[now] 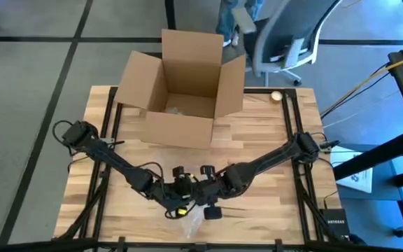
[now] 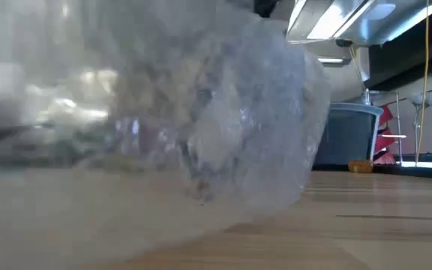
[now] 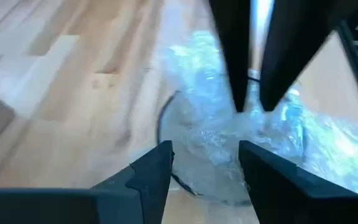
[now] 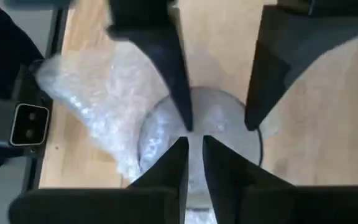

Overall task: Wrap mug
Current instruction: Wrap the white mug with transparent bubble wrap

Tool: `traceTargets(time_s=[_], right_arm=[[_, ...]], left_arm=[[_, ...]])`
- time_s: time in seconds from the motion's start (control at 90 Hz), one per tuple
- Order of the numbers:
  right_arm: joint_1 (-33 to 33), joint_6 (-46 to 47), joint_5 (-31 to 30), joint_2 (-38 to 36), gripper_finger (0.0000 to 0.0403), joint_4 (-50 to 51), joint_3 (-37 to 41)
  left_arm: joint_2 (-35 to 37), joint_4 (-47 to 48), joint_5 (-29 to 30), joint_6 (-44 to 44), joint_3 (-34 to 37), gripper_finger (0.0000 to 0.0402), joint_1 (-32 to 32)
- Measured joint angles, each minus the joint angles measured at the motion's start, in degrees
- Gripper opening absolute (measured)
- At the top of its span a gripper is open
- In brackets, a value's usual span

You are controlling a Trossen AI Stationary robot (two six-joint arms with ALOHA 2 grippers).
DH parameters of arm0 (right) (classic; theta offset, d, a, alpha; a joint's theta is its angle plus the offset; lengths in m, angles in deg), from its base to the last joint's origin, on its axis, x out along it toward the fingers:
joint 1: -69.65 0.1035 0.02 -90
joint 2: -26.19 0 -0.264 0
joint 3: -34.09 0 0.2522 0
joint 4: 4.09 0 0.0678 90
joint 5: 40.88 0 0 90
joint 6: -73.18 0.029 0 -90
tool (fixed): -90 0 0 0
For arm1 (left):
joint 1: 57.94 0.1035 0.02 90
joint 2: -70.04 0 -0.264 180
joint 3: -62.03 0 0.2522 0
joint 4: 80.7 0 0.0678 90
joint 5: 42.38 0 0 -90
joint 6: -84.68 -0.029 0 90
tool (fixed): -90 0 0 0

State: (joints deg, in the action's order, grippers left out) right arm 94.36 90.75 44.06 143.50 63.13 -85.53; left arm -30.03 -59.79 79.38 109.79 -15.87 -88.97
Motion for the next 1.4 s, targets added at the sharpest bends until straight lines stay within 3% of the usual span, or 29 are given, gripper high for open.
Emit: traceTargets(time_s=[0.356, 0.722, 1.033, 1.244, 1.4], right_arm=[[0.08, 0.63, -0.90, 1.45, 0.0033, -8.60, 8.65], [0.30, -1.34, -0.35, -0.77, 0.0033, -1.30, 1.56], [2.95, -3.69, -2.56, -0.72, 0.0033, -0.74, 2.24], [3.50, -5.15, -6.14, -10.03, 0.0033, -2.97, 5.69], [3.45, -4.45, -7.41, -17.53, 0.0033, -15.16, 19.11]], left_arm=[[-0.07, 0.29, -0.27, 0.25, -0.04, 0.0170, -0.05], [-0.04, 0.07, -0.23, -0.02, 0.02, 0.0170, 0.00], [-0.07, 0.28, -0.71, -0.10, 0.02, 0.0170, -0.24], [-0.07, 0.40, -0.67, -0.22, 0.02, 0.0170, -0.37], [-0.07, 0.39, -0.67, -0.22, 0.02, 0.0170, -0.31]])
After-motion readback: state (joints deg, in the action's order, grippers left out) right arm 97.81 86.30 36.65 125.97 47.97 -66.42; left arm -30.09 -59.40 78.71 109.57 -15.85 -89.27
